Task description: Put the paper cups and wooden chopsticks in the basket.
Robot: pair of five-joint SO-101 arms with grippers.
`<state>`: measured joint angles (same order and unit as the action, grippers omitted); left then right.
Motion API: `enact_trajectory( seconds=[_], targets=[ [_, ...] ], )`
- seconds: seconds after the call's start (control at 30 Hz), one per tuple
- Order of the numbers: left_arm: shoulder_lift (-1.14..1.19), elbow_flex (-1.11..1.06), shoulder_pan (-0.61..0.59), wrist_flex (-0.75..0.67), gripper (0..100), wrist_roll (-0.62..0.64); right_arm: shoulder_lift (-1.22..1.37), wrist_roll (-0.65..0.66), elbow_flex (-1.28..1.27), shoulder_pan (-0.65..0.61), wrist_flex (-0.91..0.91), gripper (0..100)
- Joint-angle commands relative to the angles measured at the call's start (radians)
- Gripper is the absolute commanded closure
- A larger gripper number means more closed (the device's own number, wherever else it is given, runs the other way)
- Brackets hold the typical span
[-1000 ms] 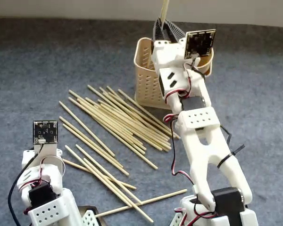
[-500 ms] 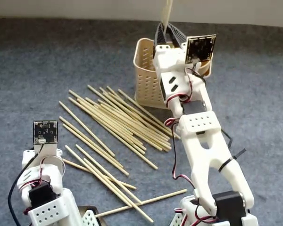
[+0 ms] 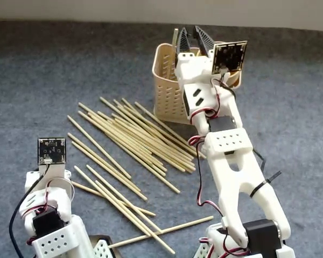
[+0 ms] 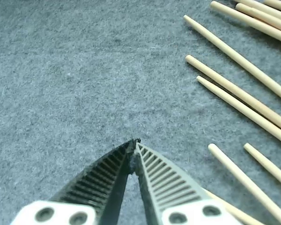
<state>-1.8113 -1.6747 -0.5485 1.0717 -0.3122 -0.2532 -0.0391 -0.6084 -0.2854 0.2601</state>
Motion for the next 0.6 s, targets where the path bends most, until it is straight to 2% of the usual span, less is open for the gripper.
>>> enact_trajectory(
  seconds=[0.0,0.3,0.57],
  targets=[
    [-0.013,-0.021,-0.008,-0.002,99,-0.008,-0.056,0.011,-0.042,0.002,-0.048,90.6],
    [-0.013,-0.021,-0.008,-0.002,99,-0.008,-0.384,0.011,-0.064,-0.031,-0.437,90.6],
    [-0.013,-0.021,-0.008,0.000,99,-0.008,-0.553,0.008,-0.064,-0.035,-0.691,90.6]
  ],
)
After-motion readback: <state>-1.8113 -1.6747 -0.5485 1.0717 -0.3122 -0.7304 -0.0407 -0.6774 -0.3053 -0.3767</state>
